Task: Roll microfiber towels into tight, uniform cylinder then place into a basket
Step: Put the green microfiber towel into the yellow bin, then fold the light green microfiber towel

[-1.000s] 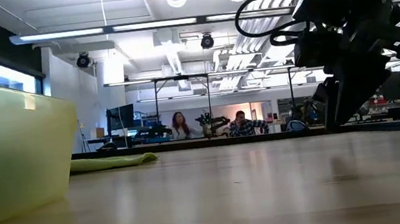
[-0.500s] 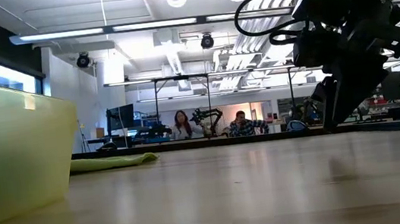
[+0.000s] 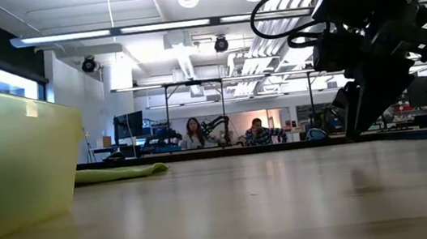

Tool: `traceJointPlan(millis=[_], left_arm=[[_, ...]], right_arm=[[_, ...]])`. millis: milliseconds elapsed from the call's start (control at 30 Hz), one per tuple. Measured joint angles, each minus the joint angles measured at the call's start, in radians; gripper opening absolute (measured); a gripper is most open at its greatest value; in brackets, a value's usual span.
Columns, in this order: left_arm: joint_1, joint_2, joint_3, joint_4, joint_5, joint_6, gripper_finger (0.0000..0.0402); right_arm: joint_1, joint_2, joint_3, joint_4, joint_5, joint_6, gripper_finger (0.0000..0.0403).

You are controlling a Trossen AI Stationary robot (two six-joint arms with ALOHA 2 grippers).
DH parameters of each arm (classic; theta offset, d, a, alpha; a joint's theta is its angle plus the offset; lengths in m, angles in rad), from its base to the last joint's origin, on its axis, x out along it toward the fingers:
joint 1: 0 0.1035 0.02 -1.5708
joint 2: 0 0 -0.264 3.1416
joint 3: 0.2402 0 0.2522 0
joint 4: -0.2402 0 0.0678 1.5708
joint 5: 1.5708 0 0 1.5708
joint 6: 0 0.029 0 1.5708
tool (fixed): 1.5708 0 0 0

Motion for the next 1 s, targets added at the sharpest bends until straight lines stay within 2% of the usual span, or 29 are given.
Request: traceJointPlan(millis=[167,233,433,500,633,733,900,1000], left_arm=[[0.007,0.0,0.0,-0.001,0.04,0.029,0.013],[0.014,0.0,0.0,-0.001,0.095,0.086,0.0142],[0.043,-0.051,0.001,-0.025,0.252,0.149,0.015],[0.061,-0.078,0.001,-0.041,0.263,0.177,0.0147],[0.119,-0.14,0.002,-0.112,0.214,0.262,0.0145],[0.178,-0.177,0.002,-0.211,0.097,0.382,0.0144],[0.305,-0.194,0.002,-0.333,-0.298,0.471,0.0144],[0.394,-0.194,0.002,-0.373,-0.475,0.483,0.0144]], right_arm=[[0.0,0.0,0.0,0.0,0.0,-0.003,0.0151],[0.0,0.0,0.0,0.0,0.0,-0.004,0.0151],[0.0,0.0,0.0,0.0,0.0,-0.006,0.0151],[0.0,0.0,0.0,0.0,0.0,-0.015,0.0151],[0.0,0.0,0.0,0.0,0.001,-0.025,0.0151],[0.0,0.0,0.0,-0.001,0.004,-0.065,0.0151],[0.0,0.0,0.0,-0.004,-0.015,-0.062,0.0151],[0.0,0.0,0.0,-0.004,-0.015,-0.063,0.0151]])
